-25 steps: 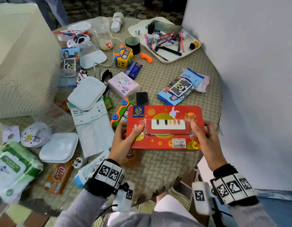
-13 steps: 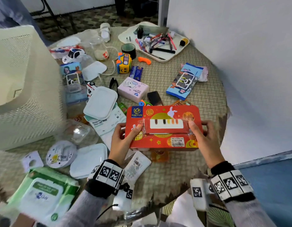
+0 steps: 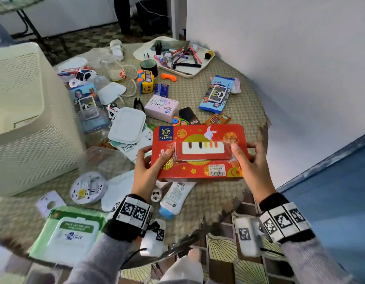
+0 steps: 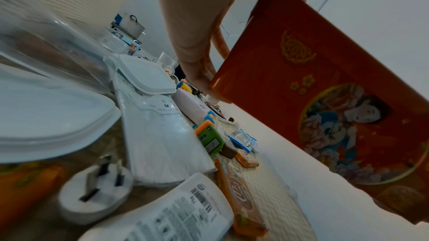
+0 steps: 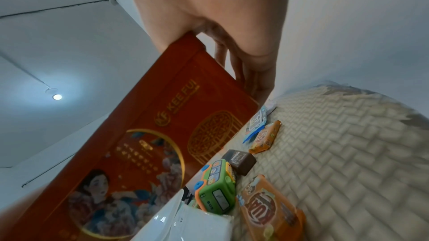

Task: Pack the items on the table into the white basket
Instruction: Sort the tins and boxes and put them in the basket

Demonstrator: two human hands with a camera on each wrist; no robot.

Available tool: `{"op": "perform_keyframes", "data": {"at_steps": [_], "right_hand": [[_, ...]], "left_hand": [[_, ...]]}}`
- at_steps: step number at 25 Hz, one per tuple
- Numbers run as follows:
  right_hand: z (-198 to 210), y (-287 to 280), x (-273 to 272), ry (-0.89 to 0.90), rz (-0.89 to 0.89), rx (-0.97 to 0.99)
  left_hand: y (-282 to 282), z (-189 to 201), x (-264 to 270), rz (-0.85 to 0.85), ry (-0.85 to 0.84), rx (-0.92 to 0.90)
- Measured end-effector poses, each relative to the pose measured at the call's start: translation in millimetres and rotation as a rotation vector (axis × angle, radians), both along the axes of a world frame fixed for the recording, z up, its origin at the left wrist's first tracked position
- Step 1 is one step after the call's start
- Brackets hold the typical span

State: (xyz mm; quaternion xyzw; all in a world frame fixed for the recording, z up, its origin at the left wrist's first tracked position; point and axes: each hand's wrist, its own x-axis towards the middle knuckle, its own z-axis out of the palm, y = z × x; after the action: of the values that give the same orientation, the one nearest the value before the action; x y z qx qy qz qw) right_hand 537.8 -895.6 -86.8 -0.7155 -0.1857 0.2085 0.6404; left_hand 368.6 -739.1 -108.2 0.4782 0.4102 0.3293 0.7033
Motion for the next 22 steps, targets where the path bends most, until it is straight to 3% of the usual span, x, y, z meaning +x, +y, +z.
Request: {"op": "perform_keyframes", "data": {"at_steps": [7,13,22], "right_hand": [[-11.4,-50.7,-79.6,-0.108,-0.023,-0.072],[-16.0,-75.6,-158.3,-0.077,-0.011,-0.03],[-7.7,-64.5,-231.2,-0.132,0.063,-0.048]], "left_hand": [[-43.8,2.3,-72.9,-0.102,0.0,0.07],[-68.2,8.7,-151.3,-0.141,-0.022,0.086],[-73.9,17.2,-243.4,-0.031,-0.042,0.114]]}}
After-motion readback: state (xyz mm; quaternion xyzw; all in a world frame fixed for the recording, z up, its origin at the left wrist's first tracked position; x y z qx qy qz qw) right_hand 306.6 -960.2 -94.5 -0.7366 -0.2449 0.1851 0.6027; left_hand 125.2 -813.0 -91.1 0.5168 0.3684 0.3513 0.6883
